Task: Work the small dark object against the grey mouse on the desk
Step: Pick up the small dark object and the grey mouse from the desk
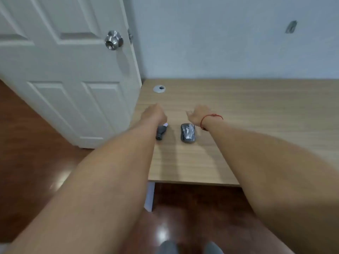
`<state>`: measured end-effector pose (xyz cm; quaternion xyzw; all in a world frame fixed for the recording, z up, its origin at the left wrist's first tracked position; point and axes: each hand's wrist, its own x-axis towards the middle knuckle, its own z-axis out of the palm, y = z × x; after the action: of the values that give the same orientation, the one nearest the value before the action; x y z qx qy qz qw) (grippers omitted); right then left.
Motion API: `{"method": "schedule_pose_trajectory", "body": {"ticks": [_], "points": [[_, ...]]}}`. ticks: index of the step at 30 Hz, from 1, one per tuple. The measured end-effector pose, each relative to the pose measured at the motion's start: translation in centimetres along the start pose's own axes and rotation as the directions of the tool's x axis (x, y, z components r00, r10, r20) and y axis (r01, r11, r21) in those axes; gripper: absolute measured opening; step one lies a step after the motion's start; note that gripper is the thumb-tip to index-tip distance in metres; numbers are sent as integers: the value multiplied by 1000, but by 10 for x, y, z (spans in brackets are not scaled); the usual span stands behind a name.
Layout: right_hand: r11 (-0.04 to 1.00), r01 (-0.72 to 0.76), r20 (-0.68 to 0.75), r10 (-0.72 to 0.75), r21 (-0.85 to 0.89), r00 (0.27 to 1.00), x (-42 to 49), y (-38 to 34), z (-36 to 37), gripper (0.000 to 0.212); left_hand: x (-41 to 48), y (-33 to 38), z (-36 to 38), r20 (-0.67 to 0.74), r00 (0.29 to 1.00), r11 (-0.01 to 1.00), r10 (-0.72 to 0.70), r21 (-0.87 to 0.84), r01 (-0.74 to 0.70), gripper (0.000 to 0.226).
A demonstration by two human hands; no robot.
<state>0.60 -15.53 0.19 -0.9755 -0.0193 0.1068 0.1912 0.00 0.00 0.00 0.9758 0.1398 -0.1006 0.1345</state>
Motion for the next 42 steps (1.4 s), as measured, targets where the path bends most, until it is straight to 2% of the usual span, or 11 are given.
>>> {"method": "schedule_pose_trajectory", "body": {"ticks": [3,9,11,12,14,16,19,25,31,35,42], "points": [[999,-33,4,33,-23,999,2,15,29,51,1,-11,30,40,998,999,-41,-19,42,24],[995,-41,-73,35,-93,997,12,34,74,76,15,-29,79,-58,998,999,-26,-20,25,20],[986,-25,-105,8,-165,994,16,38,87,77,16,-32,92,-105,994,999,-25,-34,21,8],[986,-18,-126,-3,-167,992,19,39,94,73,19,-34,100,-149,988,999,-31,-41,26,13],[994,15,-167,-34,-112,985,25,42,101,65,24,-40,114,-247,967,994,-70,-99,47,36],[997,67,-181,-74,-47,981,31,43,103,59,30,-43,122,-317,942,982,-108,-185,50,43],[985,156,-251,-133,74,959,33,49,117,49,29,-43,131,-392,910,964,-133,-264,28,39],[913,307,-352,-204,269,913,1,66,151,70,0,-44,157,-560,821,915,-114,-380,-132,27],[872,363,-353,-243,329,903,-14,77,149,50,-17,-35,161,-673,727,743,-139,-556,-373,22],[867,365,-352,-243,340,904,-13,77,150,51,-26,-26,158,-691,658,580,-299,-679,-450,19],[874,369,-366,-247,316,897,-10,75,149,40,-26,-8,157,-731,594,454,-337,-678,-578,25]]}}
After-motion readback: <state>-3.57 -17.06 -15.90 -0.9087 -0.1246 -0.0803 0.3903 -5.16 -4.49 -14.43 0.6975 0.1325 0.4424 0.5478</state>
